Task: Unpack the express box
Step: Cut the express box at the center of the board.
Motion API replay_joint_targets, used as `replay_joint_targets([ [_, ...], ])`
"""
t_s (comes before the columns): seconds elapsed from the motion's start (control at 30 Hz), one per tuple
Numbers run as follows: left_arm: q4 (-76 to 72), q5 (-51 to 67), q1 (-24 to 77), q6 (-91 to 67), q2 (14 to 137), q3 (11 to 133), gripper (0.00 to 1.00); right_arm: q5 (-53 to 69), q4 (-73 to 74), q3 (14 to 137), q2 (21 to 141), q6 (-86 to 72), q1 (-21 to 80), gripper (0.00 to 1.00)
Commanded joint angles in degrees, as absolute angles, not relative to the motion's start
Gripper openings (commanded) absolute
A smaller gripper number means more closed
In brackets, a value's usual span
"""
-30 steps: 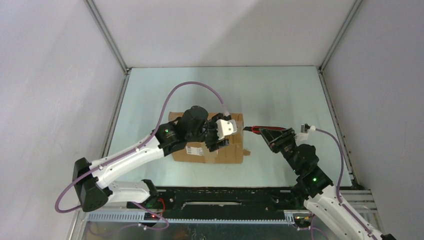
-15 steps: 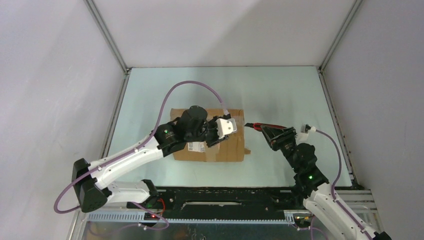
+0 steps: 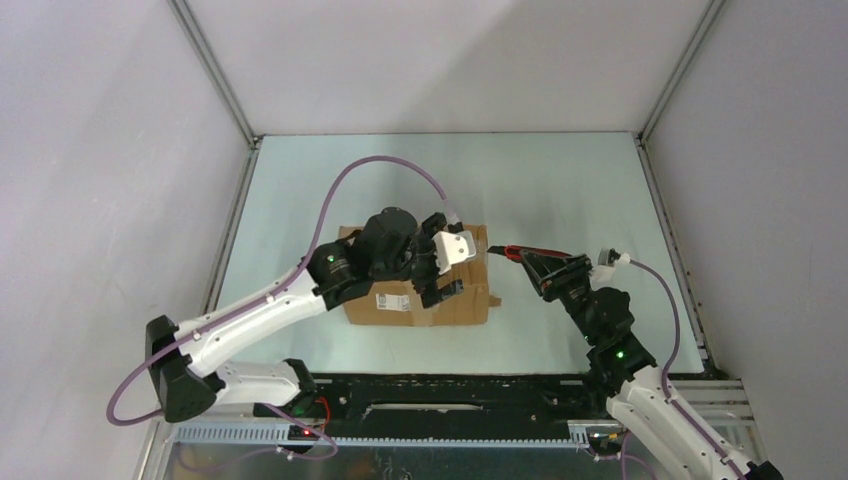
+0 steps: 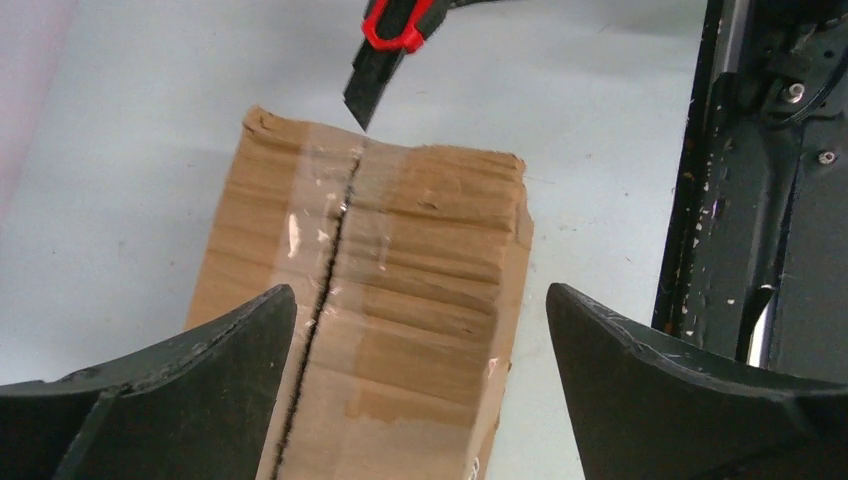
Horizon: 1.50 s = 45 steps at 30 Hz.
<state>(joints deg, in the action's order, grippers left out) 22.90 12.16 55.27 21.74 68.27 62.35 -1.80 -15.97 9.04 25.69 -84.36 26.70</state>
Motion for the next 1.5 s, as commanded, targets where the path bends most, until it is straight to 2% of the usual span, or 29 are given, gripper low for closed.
replay_joint_targets([
  [0.0, 33.5, 13.9, 55.2, 20.2, 71.1, 72.9, 1.00, -1.8, -15.7, 9.6, 24.4, -82.9, 27.4, 0.00],
  [0.27, 41.0, 18.6, 53.2, 21.6, 79.0, 78.5, 1.00, -1.8, -12.5, 9.3, 21.5, -81.6, 28.1, 0.00],
  [0.4, 42.2, 17.0, 52.2, 22.3, 81.9, 80.1, 1.00, -1.8, -13.0, 9.0, 21.4, -81.4, 28.8, 0.00],
  [0.53, 41.7, 15.5, 51.2, 23.3, 81.9, 80.0, 1.00, -1.8, -13.4, 8.9, 21.4, -81.1, 29.3, 0.00],
  [0.7, 43.1, 18.9, 49.8, 23.2, 80.7, 78.7, 0.99, -1.6, -13.9, 8.5, 21.5, -81.1, 29.4, 0.00],
  [1.03, 44.4, 24.4, 50.6, 17.8, 81.8, 75.3, 0.89, -1.5, -16.5, 6.9, 22.9, -81.4, 29.4, 0.00],
  [1.33, 43.2, 19.9, 52.6, 17.9, 82.6, 74.2, 0.94, -1.3, -17.3, 7.1, 23.5, -81.1, 29.3, 0.00],
  [1.4, 42.4, 16.6, 53.5, 18.7, 82.6, 74.2, 0.91, -1.4, -17.3, 7.4, 23.6, -81.0, 29.3, 0.00],
  [1.47, 41.0, 14.6, 53.7, 19.0, 82.7, 74.4, 0.83, -1.1, -17.4, 7.5, 23.6, -80.9, 29.2, 0.00],
])
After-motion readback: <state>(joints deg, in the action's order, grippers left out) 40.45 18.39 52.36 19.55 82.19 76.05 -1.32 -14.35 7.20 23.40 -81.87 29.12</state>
